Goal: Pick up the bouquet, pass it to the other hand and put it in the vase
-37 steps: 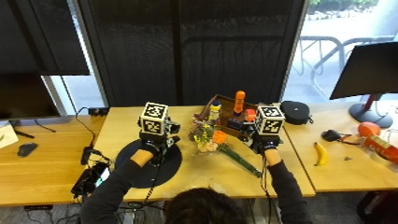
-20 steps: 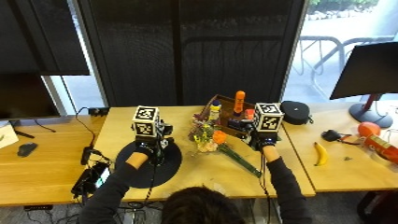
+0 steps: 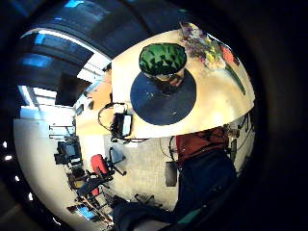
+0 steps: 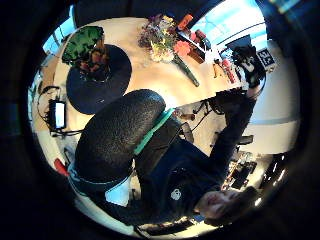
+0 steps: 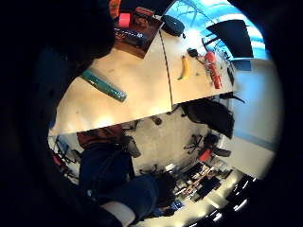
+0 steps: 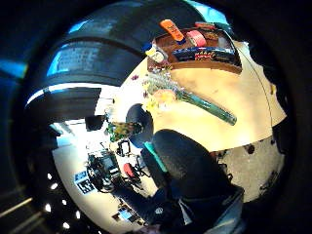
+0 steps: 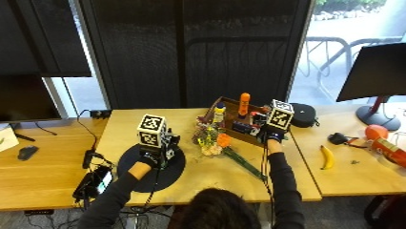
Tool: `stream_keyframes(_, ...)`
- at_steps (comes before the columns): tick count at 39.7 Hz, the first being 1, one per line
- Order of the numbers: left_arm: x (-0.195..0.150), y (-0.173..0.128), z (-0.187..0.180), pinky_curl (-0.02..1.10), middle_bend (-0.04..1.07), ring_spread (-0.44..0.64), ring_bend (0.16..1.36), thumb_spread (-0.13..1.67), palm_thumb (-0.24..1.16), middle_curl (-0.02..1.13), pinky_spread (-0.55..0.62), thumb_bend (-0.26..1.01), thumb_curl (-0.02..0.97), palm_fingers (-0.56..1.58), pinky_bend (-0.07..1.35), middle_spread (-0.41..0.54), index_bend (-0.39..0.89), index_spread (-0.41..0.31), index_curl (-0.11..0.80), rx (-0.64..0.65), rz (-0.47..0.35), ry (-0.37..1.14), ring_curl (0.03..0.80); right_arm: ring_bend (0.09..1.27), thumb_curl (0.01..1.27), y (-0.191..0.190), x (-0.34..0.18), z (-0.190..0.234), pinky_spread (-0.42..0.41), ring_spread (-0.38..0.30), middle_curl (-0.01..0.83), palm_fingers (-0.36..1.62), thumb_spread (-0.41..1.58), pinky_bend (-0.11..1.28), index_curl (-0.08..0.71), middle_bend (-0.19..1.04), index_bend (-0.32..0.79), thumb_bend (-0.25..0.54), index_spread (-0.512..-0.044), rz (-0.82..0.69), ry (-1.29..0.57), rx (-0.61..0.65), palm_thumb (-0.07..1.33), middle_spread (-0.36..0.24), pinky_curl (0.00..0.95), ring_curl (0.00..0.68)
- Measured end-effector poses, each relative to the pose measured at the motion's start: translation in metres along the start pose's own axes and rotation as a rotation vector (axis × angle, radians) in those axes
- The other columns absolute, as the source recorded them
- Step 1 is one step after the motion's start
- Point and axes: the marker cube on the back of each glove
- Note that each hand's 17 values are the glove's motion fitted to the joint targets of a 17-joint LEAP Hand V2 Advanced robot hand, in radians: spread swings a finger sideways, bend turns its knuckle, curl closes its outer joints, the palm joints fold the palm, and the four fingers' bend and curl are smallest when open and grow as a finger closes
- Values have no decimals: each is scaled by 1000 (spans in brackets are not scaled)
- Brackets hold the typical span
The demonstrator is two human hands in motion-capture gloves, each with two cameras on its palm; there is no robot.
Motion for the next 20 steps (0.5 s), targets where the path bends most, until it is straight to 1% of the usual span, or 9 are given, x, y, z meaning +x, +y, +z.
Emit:
stream_keyframes(2,2,1,2,273,180,337,549,1064,49,216,383,-21,209,128,439,257,163,12,264,1,12,4,228,613,221,-25,4,13,130,-10,321,588,1092,510,144,311,77,12,-250,-40,-13,76,307,-45,318,302)
stream_keyframes(4,2,1,5,276,185,337,548,1066,48,223,384,-21,214,130,436,251,163,12,268,2,20,11,230,599,231,-46,9,35,127,-16,332,617,1086,515,155,320,103,11,-238,-59,-6,96,332,-47,324,306)
stream_keyframes(6,2,0,8,279,183,337,547,1068,46,229,384,-21,218,129,434,250,162,12,273,0,24,19,232,582,241,-62,14,60,120,-26,340,645,1083,512,158,332,106,11,-223,-49,8,74,356,-53,322,303)
stream_keyframes(7,2,0,9,280,183,337,547,1068,46,232,385,-21,221,129,434,249,162,12,275,-1,24,21,233,584,248,-71,17,75,106,-47,349,682,1079,505,167,346,120,13,-221,-42,14,52,374,-59,324,308)
stream_keyframes(10,-1,-3,12,285,181,337,547,1070,44,239,385,-21,226,127,432,247,161,12,281,-5,18,18,236,575,267,-92,26,124,89,-74,360,703,1069,500,176,346,117,18,-207,-22,26,-49,423,-70,327,313)
stream_keyframes(13,-3,-4,12,290,180,337,548,1072,43,246,386,-21,231,125,432,247,160,12,286,-6,11,12,239,566,280,-86,32,153,79,-91,370,708,1061,491,187,341,117,19,-201,45,35,-158,468,-79,332,322)
stream_keyframes(14,-3,-3,12,291,180,337,548,1072,42,248,386,-21,233,124,431,246,160,12,288,-3,9,12,240,563,283,-80,33,158,79,-95,373,709,1058,489,190,339,116,15,-199,66,36,-166,474,-80,334,325)
stream_keyframes(17,-5,-4,11,295,179,337,548,1073,41,254,386,-21,237,123,431,246,160,12,292,1,5,10,243,557,294,-75,34,169,76,-104,380,708,1048,485,197,332,110,7,-196,54,34,-84,503,-85,337,332)
stream_keyframes(20,-6,-4,12,299,178,337,548,1074,40,258,387,-21,241,121,430,245,159,12,296,-2,5,9,246,555,302,-76,35,181,74,-116,387,710,1040,480,199,326,103,-4,-190,35,26,-86,525,-88,339,338)
